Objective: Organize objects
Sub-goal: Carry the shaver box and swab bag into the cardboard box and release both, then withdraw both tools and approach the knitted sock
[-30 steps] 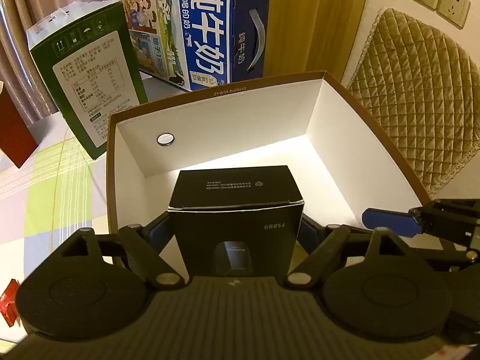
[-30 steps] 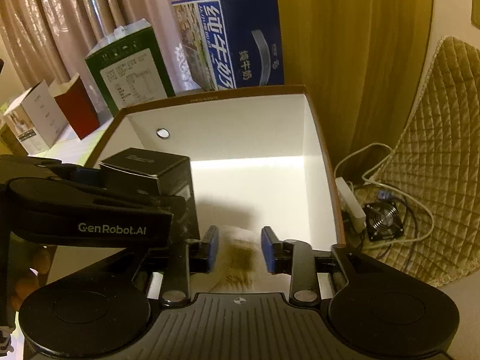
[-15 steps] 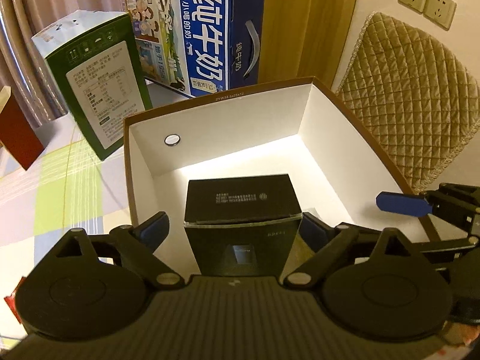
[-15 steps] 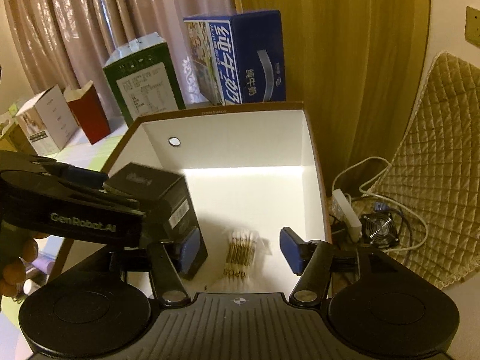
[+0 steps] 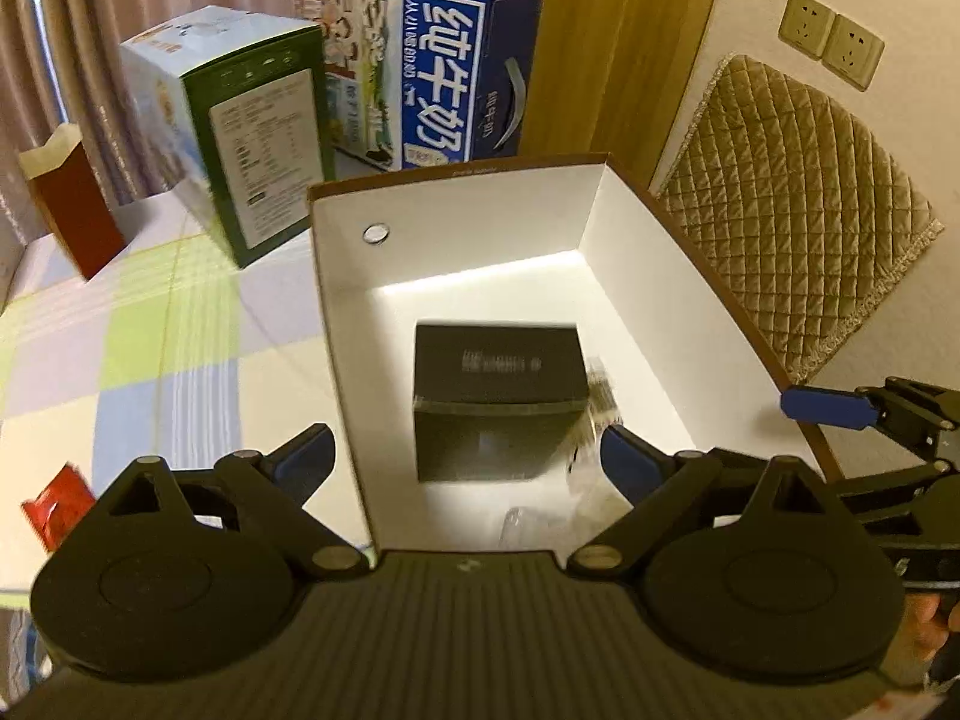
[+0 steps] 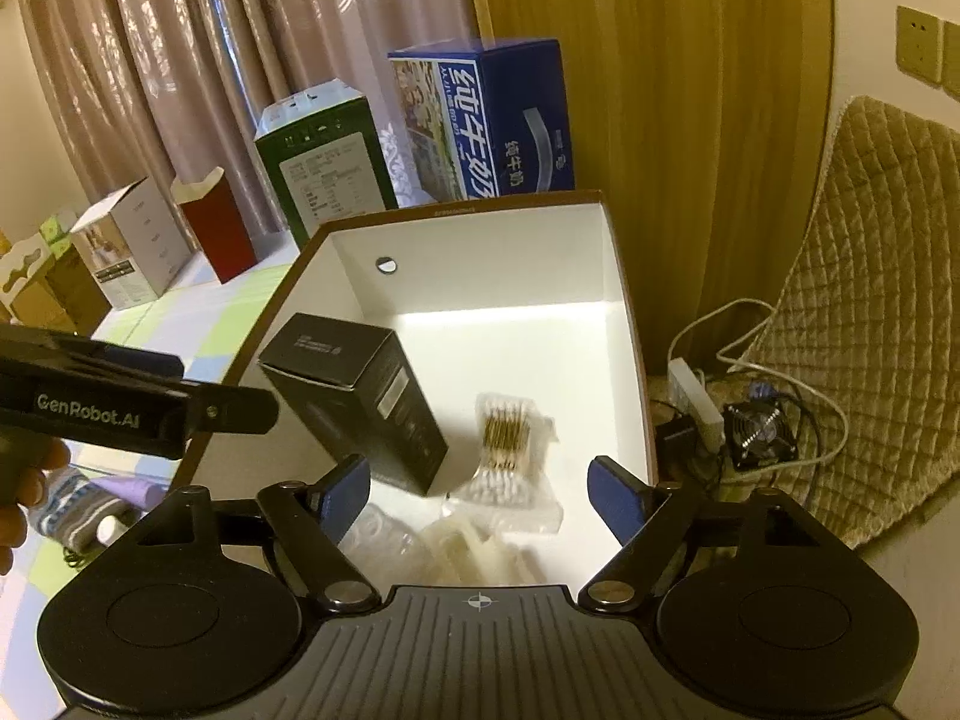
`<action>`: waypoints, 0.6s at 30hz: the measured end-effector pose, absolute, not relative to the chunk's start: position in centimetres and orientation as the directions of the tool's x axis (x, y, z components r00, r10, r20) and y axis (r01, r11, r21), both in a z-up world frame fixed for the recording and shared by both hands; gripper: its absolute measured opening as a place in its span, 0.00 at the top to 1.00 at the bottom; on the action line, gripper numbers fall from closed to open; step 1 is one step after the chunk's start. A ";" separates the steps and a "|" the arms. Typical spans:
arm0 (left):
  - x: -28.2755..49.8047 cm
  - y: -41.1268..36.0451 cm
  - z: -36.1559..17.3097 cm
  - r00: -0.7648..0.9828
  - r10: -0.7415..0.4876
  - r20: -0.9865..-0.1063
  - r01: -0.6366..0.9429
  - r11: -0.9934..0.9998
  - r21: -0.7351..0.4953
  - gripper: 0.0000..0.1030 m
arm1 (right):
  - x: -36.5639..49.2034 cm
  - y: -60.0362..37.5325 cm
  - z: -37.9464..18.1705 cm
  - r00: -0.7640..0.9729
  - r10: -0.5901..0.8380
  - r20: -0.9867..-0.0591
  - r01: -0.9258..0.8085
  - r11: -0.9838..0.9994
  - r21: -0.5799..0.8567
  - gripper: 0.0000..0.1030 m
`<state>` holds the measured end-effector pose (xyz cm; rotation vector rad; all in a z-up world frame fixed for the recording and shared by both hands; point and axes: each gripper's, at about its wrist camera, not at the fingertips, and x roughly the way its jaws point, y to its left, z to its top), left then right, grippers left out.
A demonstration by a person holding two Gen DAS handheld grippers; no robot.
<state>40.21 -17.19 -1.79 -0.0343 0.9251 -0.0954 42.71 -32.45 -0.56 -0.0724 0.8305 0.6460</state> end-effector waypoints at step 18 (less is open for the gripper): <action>32.6 -16.8 0.3 0.611 -0.107 -0.784 0.059 0.994 -0.090 0.09 | 37.2 -34.2 1.4 0.508 0.518 -0.688 -0.545 0.812 0.208 0.21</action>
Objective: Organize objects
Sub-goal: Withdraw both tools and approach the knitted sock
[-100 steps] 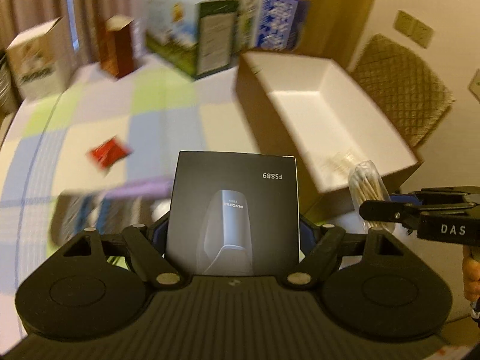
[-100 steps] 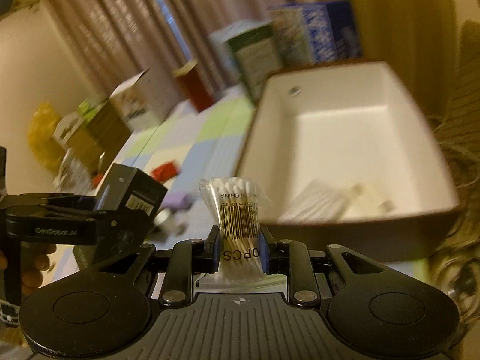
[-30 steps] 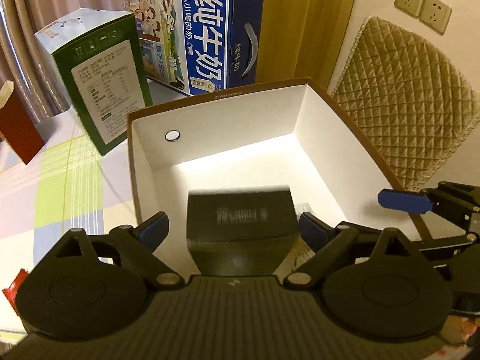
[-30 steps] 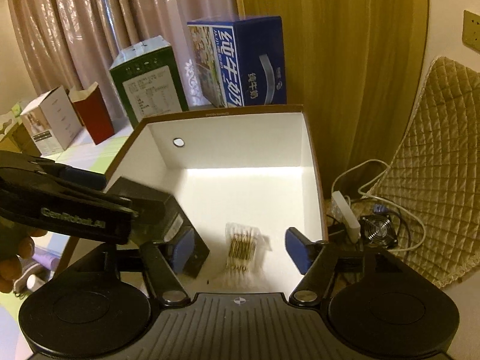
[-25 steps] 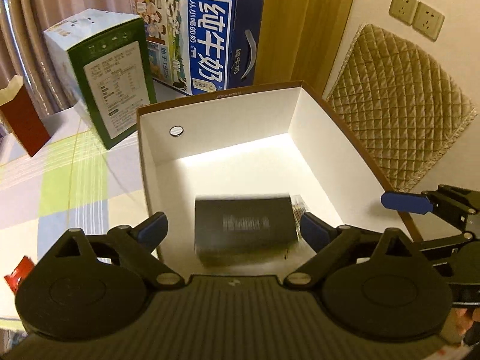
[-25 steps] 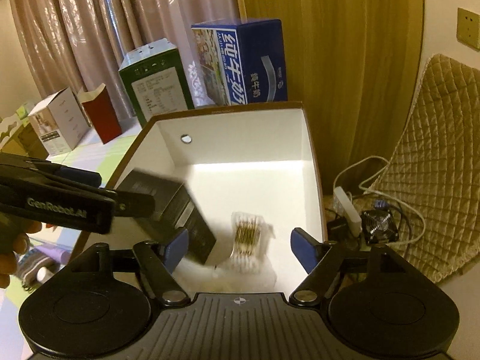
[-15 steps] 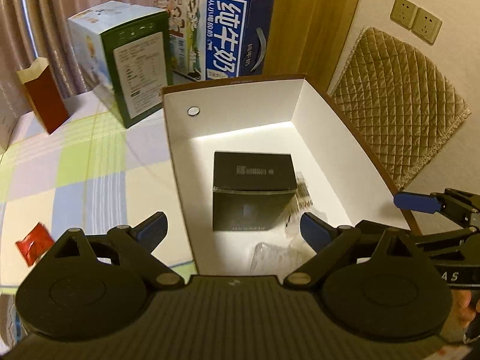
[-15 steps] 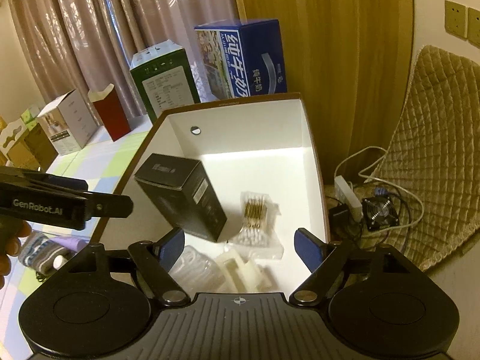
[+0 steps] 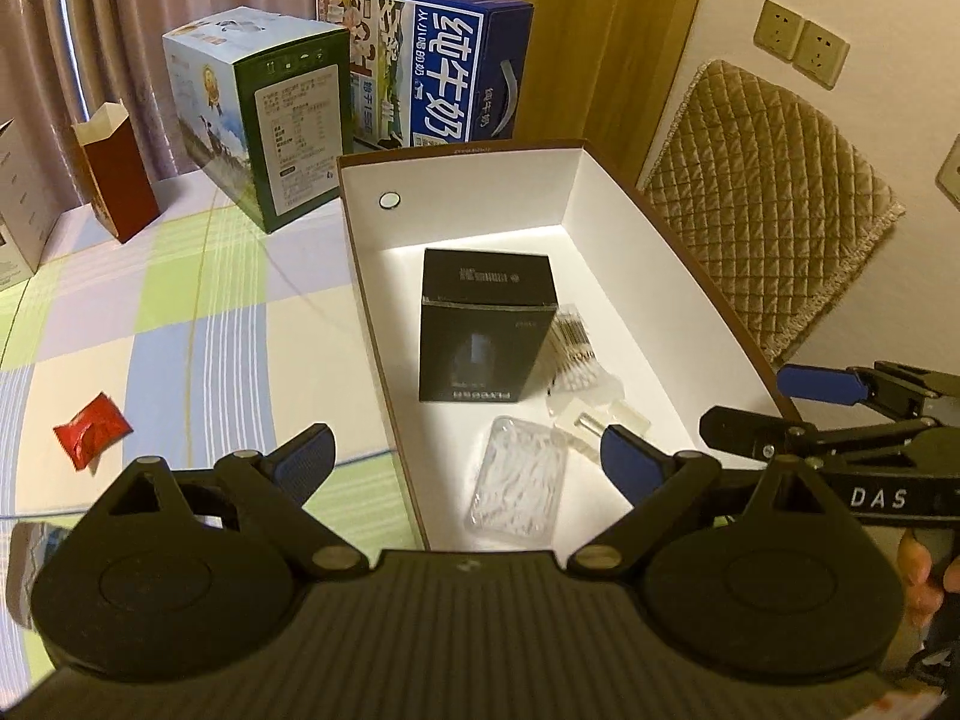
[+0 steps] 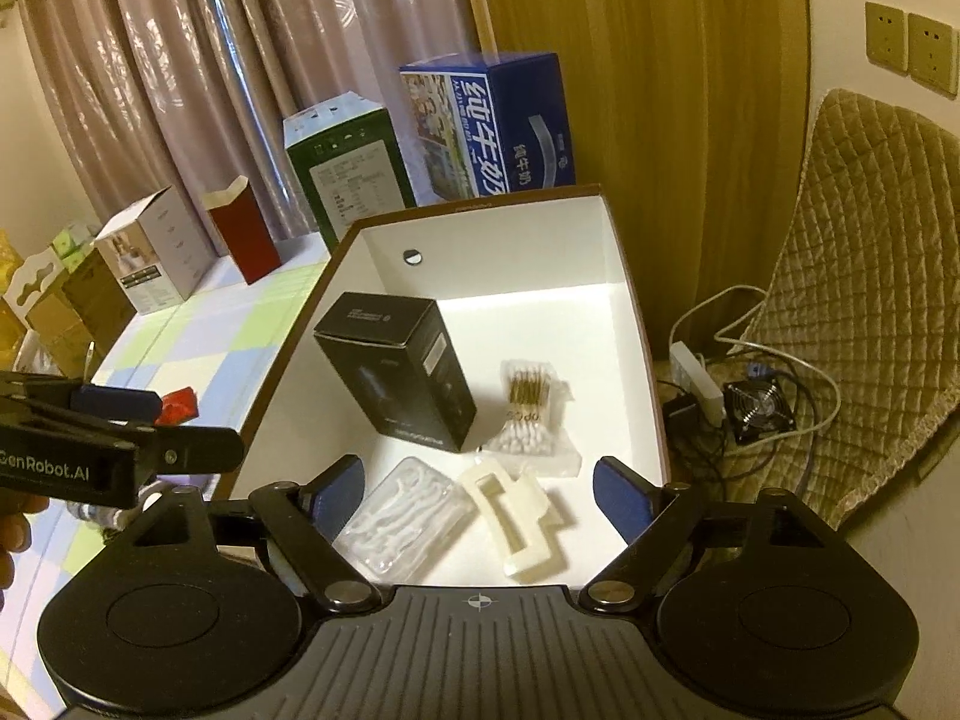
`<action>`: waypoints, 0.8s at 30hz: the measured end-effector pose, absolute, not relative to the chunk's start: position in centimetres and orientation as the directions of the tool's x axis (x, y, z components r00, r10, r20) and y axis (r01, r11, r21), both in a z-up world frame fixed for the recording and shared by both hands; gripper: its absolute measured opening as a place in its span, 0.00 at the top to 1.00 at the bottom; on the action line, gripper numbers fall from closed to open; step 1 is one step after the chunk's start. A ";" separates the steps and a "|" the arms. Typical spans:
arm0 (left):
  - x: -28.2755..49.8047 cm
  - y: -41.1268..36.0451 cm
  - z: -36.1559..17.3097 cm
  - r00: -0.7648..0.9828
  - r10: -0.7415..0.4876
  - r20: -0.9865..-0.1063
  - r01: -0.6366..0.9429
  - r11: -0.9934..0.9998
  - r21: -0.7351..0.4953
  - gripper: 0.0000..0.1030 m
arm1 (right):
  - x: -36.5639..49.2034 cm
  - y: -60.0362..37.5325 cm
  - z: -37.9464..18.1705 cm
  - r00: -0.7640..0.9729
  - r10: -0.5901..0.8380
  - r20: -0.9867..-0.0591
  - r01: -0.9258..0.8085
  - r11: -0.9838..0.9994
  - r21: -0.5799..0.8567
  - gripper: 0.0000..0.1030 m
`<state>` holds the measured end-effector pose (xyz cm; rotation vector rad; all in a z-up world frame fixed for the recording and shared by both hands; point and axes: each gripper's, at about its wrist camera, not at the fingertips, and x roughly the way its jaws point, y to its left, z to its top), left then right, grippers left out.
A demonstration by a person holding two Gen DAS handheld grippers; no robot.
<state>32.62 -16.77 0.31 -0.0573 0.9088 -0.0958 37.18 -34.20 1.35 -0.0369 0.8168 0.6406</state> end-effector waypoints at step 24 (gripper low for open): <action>23.1 -12.9 1.3 0.625 -0.111 -0.773 0.021 0.992 -0.125 0.09 | 29.2 -31.5 2.7 0.483 0.548 -0.683 -0.587 0.781 0.212 0.20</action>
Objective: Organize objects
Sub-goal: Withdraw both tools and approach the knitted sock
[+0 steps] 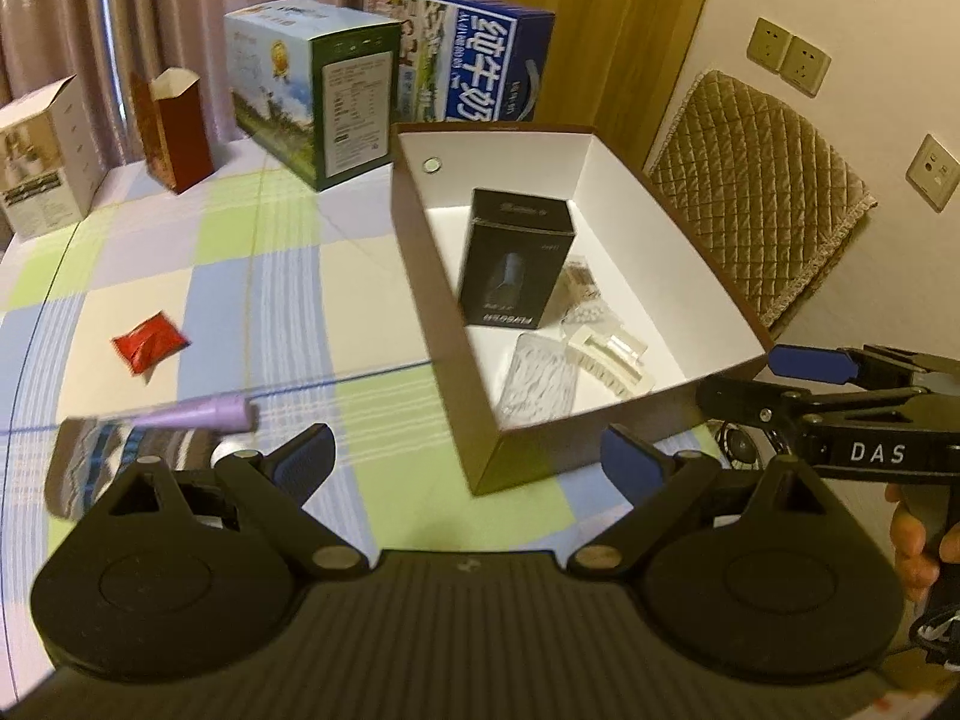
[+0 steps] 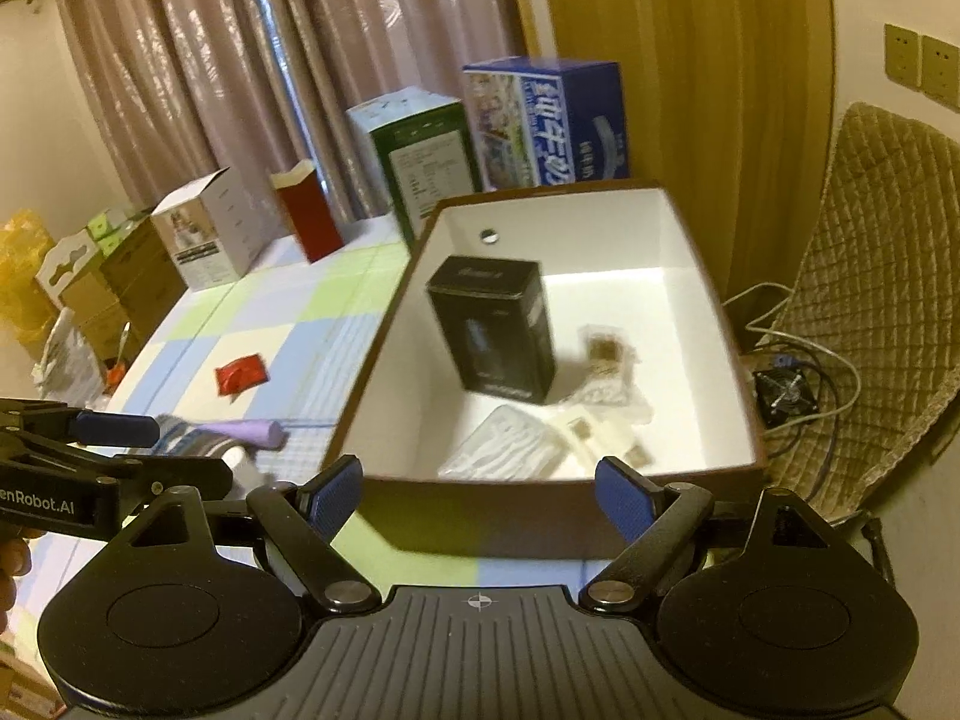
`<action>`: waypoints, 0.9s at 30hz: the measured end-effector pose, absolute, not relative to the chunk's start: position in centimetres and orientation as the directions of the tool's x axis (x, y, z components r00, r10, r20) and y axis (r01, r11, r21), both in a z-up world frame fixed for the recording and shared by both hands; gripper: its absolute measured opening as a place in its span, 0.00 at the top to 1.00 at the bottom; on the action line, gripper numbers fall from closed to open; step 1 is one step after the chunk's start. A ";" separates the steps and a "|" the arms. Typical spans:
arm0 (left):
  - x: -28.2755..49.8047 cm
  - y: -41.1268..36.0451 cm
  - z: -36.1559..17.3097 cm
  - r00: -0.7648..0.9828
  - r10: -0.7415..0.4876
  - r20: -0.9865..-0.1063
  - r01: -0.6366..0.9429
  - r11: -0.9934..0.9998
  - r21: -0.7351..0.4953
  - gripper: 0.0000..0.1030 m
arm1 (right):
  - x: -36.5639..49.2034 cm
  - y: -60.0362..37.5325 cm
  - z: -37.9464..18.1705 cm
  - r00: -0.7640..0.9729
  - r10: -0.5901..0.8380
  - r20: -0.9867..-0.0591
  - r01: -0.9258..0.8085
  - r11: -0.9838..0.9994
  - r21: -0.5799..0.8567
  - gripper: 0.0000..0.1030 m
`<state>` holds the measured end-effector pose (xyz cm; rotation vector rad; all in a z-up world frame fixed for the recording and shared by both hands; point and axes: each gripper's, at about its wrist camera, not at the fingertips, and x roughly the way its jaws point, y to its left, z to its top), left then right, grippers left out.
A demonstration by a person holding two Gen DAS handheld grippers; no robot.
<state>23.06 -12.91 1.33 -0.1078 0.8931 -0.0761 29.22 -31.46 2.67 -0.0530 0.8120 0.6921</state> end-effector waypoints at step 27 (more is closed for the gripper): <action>13.9 0.2 -0.9 0.572 0.043 -0.819 -0.235 0.965 -0.113 0.09 | 22.7 -19.6 -1.2 0.299 0.616 -0.729 -0.722 0.646 0.249 0.20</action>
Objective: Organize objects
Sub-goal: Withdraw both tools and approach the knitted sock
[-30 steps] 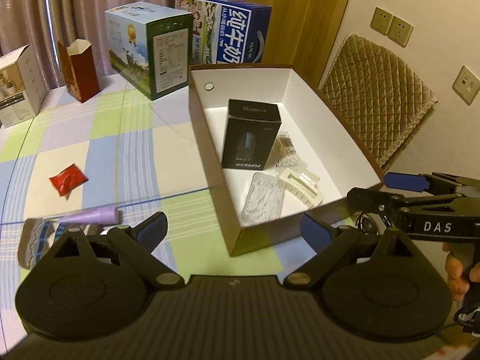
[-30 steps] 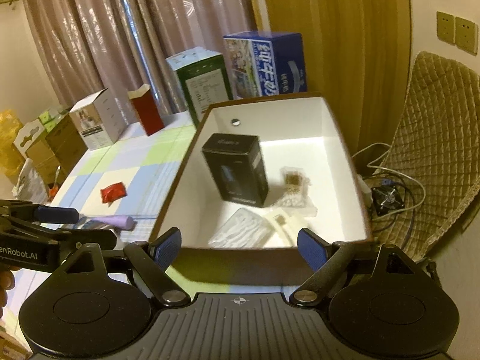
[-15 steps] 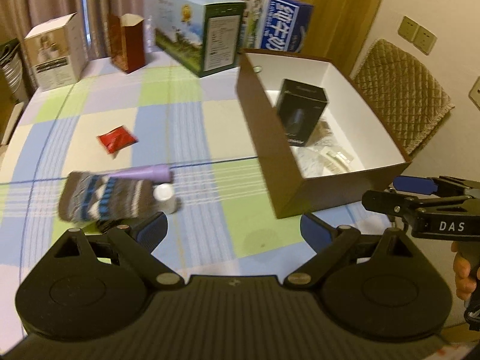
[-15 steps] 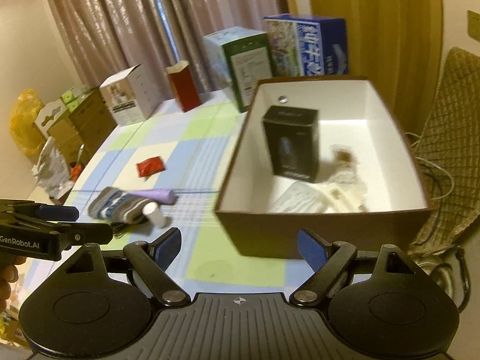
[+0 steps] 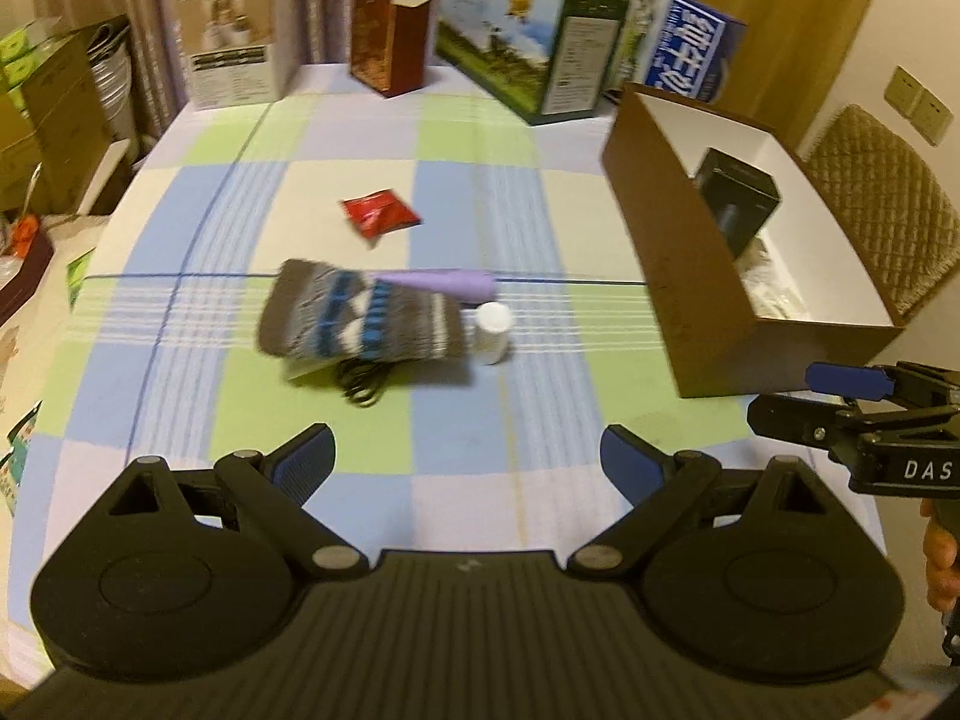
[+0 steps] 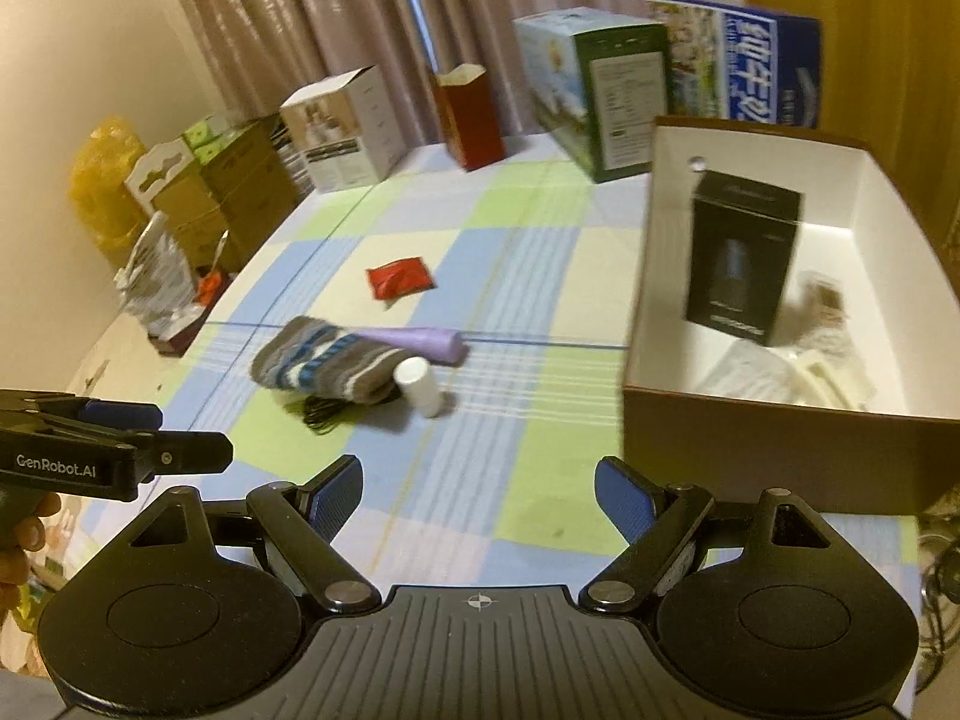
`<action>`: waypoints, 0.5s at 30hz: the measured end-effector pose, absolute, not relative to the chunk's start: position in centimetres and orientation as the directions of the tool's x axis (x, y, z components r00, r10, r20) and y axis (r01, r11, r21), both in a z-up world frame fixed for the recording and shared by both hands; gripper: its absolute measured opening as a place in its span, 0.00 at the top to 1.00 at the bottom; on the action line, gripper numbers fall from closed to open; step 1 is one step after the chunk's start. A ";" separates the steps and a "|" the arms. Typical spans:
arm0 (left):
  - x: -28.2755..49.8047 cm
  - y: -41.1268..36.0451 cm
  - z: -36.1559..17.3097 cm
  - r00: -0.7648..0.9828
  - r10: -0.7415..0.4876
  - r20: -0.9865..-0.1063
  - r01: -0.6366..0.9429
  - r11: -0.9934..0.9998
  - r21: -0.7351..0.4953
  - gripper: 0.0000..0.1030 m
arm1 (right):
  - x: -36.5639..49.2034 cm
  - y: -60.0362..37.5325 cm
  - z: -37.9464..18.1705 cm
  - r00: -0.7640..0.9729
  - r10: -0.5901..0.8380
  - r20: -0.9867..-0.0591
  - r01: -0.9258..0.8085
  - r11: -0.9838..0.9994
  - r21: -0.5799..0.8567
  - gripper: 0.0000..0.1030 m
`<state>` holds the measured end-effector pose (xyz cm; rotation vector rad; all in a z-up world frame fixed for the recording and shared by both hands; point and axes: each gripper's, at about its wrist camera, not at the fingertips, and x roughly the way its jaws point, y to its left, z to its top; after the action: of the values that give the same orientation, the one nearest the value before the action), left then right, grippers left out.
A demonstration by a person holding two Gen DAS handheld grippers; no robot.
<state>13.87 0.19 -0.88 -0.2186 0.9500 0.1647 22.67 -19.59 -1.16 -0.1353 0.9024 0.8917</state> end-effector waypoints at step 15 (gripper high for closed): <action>12.6 5.6 -3.2 0.579 0.102 -0.809 -0.285 0.955 -0.084 0.10 | 21.5 -14.6 -4.5 0.296 0.608 -0.737 -0.761 0.616 0.202 0.20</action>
<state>12.58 5.56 -3.20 -0.2138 0.9270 0.2286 21.48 -14.55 -4.49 -0.2006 0.8811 0.9179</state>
